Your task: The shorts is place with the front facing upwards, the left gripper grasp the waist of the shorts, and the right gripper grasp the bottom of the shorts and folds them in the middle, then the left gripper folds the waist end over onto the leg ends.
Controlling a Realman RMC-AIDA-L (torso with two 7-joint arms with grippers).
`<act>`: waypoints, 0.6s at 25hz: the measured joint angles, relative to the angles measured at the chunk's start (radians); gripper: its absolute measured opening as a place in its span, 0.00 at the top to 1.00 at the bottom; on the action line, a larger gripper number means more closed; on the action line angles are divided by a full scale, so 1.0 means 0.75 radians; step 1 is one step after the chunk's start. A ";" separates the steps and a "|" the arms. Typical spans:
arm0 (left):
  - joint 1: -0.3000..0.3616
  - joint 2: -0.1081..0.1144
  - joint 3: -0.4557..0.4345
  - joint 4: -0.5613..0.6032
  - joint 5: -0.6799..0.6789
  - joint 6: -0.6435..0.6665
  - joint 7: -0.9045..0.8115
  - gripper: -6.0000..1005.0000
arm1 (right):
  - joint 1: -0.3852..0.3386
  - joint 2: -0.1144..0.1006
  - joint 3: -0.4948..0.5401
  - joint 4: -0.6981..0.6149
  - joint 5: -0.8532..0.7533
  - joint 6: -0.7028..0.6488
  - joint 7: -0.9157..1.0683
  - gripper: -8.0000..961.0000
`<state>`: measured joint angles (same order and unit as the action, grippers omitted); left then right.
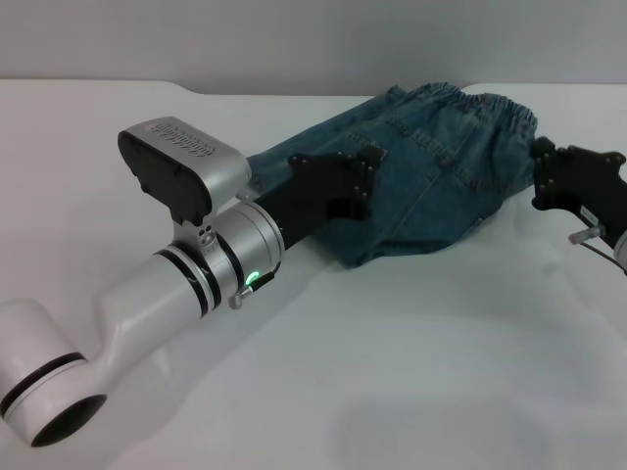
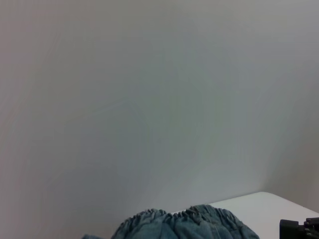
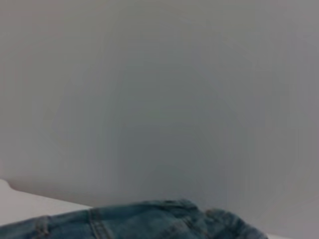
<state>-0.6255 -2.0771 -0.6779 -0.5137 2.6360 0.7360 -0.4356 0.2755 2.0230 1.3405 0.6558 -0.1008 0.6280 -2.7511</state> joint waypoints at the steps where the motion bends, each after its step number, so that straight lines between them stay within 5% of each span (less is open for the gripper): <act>1: -0.004 -0.001 0.000 0.002 0.000 -0.001 0.000 1.00 | -0.028 0.013 0.008 0.050 -0.020 -0.012 -0.021 0.99; 4: -0.010 -0.001 0.003 0.007 0.000 -0.003 0.000 1.00 | -0.087 0.046 0.070 0.148 -0.087 -0.040 -0.077 0.99; 7: -0.013 -0.002 0.006 0.008 0.001 -0.003 0.000 1.00 | -0.089 0.049 0.128 0.182 -0.145 -0.088 -0.041 0.99; 12: 0.011 -0.002 -0.018 0.010 0.001 0.012 0.003 1.00 | 0.004 -0.001 0.166 0.181 -0.164 -0.229 0.065 0.99; 15: 0.080 -0.002 -0.130 0.011 0.000 0.052 0.053 1.00 | 0.058 -0.024 0.164 0.169 -0.227 -0.276 0.139 0.99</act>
<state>-0.5656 -2.0783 -0.7753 -0.5052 2.6361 0.7748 -0.3956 0.3188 2.0048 1.4632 0.7829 -0.2710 0.4213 -2.6472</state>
